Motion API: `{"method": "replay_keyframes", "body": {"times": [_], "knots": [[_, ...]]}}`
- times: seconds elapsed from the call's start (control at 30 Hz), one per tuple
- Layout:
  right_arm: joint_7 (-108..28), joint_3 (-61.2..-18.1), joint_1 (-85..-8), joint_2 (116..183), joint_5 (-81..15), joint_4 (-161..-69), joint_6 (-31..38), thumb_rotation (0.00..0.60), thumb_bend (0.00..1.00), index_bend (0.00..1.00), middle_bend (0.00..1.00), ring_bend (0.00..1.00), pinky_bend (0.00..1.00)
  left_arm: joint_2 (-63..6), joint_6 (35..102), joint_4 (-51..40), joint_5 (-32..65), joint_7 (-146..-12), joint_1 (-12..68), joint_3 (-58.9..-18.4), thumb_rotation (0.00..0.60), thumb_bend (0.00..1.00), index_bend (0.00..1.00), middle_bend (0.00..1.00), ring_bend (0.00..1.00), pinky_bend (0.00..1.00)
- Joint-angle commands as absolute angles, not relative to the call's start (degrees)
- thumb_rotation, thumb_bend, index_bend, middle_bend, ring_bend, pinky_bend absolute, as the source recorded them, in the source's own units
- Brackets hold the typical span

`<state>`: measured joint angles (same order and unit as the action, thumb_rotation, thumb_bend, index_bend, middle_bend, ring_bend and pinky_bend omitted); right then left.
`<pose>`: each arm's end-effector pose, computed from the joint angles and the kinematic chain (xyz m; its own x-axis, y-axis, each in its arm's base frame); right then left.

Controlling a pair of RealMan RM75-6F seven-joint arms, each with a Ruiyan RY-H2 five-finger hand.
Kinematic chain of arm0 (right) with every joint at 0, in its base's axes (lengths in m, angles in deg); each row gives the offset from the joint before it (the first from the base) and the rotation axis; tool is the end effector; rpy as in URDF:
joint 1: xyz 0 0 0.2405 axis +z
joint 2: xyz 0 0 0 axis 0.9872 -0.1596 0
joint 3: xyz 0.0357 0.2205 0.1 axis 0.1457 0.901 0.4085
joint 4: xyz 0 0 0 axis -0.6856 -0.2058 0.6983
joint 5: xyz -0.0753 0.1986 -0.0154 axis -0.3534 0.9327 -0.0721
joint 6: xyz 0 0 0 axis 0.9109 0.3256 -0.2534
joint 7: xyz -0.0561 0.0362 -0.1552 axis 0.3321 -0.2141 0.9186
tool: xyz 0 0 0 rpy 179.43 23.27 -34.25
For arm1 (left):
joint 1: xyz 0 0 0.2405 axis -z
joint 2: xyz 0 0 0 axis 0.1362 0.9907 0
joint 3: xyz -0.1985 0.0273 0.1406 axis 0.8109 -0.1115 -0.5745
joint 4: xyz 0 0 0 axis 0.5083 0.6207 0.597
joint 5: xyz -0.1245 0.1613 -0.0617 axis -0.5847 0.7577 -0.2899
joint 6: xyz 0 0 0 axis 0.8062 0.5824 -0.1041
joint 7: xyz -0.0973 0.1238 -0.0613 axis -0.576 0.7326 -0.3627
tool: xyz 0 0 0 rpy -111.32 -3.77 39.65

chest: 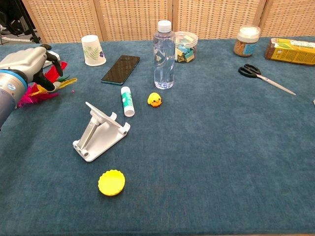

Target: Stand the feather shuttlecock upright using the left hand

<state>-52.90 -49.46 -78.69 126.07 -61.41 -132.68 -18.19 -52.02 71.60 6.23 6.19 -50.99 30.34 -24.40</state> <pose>-0.3073 -0.1818 0.1620 0.2344 -0.0621 0.9701 -0.9719 -0.0386 0.2324 -0.2050 0.3981 -0.0237 0.3931 0.0509 0.9181 0.9069 0.1435 -0.3962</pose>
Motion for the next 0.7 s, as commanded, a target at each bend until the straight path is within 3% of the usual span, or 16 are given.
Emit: {"method": "replay_keyframes", "body": {"times": [0.03, 0.7], "knots": [[-53.4, -49.4, -78.6, 126.1, -61.2, -132.5, -18.0, 0.6, 0.0, 0.0, 0.0, 0.0, 0.0, -53.1, 71.1, 7.4, 6.3, -51.5, 31.1, -24.3, 0.6, 0.39, 0.48, 0.0, 0.0, 0.0], [-54.0, -49.6, -78.9, 125.8, -61.5, -132.5, -19.0, 0.6, 0.0, 0.0, 0.0, 0.0, 0.0, -55.7, 70.8, 12.6, 7.0, -52.2, 32.1, -24.8, 0.6, 0.42, 0.55, 0.0, 0.0, 0.0]]}}
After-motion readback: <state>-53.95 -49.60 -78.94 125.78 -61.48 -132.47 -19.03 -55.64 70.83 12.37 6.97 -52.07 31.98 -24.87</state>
